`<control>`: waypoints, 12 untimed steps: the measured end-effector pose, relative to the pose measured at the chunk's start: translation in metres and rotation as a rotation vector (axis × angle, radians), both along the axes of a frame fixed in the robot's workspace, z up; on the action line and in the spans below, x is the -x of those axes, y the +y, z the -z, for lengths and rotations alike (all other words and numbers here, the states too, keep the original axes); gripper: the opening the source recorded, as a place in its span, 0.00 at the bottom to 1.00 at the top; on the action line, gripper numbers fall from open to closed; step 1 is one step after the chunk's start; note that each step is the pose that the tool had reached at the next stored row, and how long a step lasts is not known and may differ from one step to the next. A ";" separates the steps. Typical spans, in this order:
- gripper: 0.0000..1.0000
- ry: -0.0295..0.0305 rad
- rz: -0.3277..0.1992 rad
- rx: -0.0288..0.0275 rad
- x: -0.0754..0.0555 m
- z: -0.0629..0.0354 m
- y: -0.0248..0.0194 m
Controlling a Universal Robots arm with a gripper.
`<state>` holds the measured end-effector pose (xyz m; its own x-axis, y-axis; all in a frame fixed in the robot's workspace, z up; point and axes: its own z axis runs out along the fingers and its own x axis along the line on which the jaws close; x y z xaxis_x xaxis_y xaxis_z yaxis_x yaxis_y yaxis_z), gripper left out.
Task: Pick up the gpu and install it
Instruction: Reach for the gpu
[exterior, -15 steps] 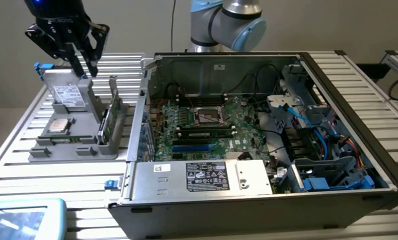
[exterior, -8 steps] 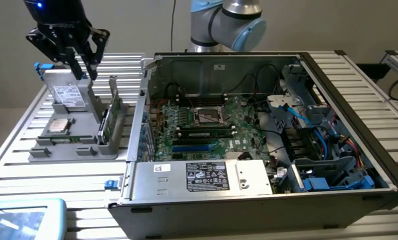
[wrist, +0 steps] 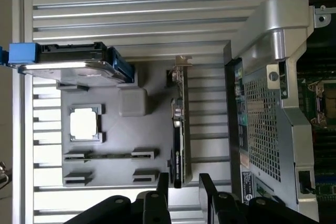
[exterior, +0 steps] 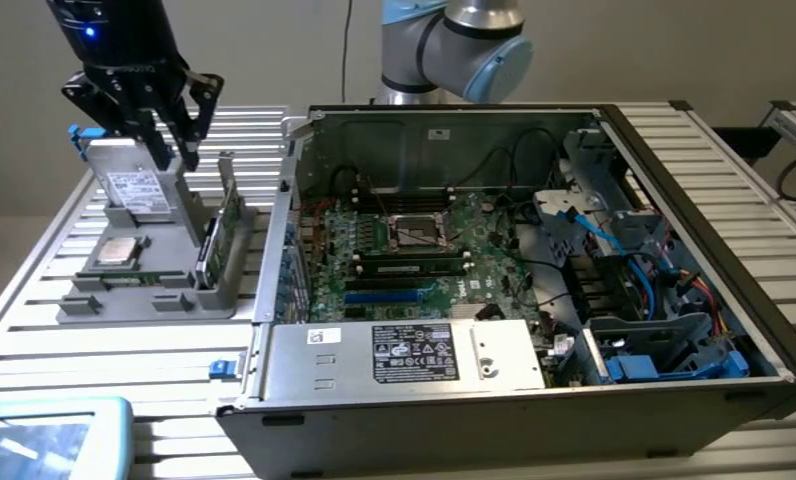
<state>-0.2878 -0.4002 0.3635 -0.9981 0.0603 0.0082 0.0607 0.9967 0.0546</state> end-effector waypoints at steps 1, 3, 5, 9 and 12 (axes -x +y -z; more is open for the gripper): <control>0.36 0.0000 0.000 -0.0006 0.000 0.0019 0.0000; 0.36 0.0001 -0.001 -0.0016 0.000 0.0055 0.0000; 0.38 0.0002 -0.001 -0.0027 0.000 0.0092 0.0000; 0.45 0.0006 -0.001 -0.0043 0.000 0.0164 0.0000; 0.45 0.0005 -0.001 -0.0062 0.000 0.0219 0.0000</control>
